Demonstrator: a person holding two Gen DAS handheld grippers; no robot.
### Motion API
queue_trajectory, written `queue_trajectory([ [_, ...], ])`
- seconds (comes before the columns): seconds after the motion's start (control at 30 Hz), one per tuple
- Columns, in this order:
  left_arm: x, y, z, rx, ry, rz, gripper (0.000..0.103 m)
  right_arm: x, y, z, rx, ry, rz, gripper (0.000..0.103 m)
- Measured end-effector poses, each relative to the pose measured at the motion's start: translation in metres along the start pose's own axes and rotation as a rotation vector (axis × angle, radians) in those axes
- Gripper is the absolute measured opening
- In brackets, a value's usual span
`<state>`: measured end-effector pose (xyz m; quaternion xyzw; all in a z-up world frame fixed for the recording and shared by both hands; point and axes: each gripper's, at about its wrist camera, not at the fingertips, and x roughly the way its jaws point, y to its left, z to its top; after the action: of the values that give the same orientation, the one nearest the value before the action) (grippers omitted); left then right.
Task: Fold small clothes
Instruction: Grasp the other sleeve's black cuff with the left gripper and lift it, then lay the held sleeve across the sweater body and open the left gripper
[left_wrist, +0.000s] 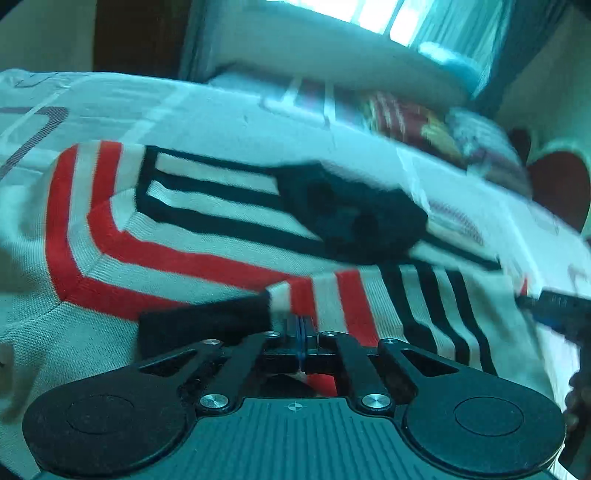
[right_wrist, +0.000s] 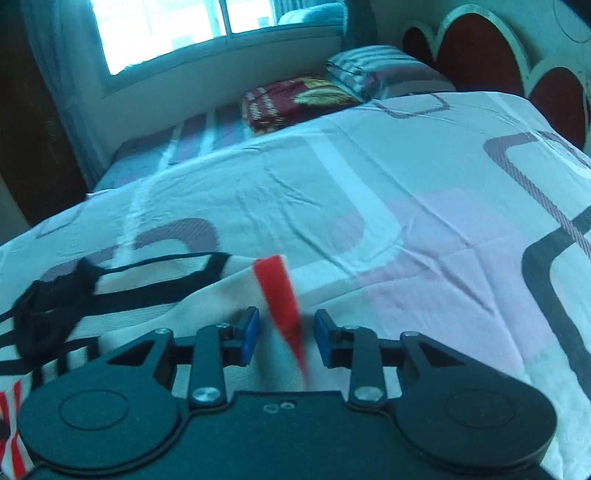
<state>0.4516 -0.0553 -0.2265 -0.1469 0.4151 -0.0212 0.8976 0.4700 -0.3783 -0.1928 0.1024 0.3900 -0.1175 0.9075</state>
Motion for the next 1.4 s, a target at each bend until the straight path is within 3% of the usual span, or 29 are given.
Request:
queue_trajectory([
  [0.13,-0.015,-0.002,0.002,-0.007,0.025,0.013,0.004,-0.016,0.004,-0.001,-0.008,0.018,-0.025,0.034],
  [0.27,-0.047,0.007,-0.006,-0.016,-0.005,0.024,0.004,-0.066,0.016,-0.025,-0.057,-0.017,0.089,0.041],
  [0.4,-0.065,0.033,-0.022,-0.059,0.023,0.072,0.004,-0.099,0.045,-0.059,-0.164,-0.01,0.181,0.043],
  [0.5,-0.076,0.057,-0.038,-0.11,0.057,0.119,0.004,-0.111,0.065,-0.08,-0.212,0.022,0.223,0.043],
  [0.8,-0.134,0.142,-0.07,-0.295,0.043,0.216,0.004,-0.161,0.136,-0.132,-0.346,0.077,0.421,0.05],
  [1.03,-0.15,0.21,-0.069,-0.398,0.014,0.214,0.005,-0.169,0.197,-0.166,-0.396,0.123,0.46,0.05],
  [1.17,-0.152,0.26,-0.061,-0.505,-0.005,0.202,0.006,-0.173,0.234,-0.178,-0.423,0.121,0.475,0.051],
  [1.2,-0.151,0.274,-0.058,-0.534,-0.006,0.197,0.013,-0.173,0.243,-0.181,-0.428,0.117,0.477,0.052],
  [1.23,-0.15,0.287,-0.055,-0.564,-0.006,0.19,0.047,-0.173,0.251,-0.183,-0.429,0.118,0.478,0.053],
  [1.3,-0.152,0.312,-0.05,-0.634,-0.061,0.183,0.103,-0.171,0.264,-0.187,-0.43,0.127,0.474,0.053],
  [1.37,-0.158,0.331,-0.046,-0.691,-0.174,0.186,0.103,-0.166,0.277,-0.19,-0.438,0.134,0.462,0.053],
  [1.4,-0.155,0.343,-0.041,-0.713,-0.173,0.152,0.103,-0.165,0.282,-0.191,-0.441,0.135,0.455,0.054],
])
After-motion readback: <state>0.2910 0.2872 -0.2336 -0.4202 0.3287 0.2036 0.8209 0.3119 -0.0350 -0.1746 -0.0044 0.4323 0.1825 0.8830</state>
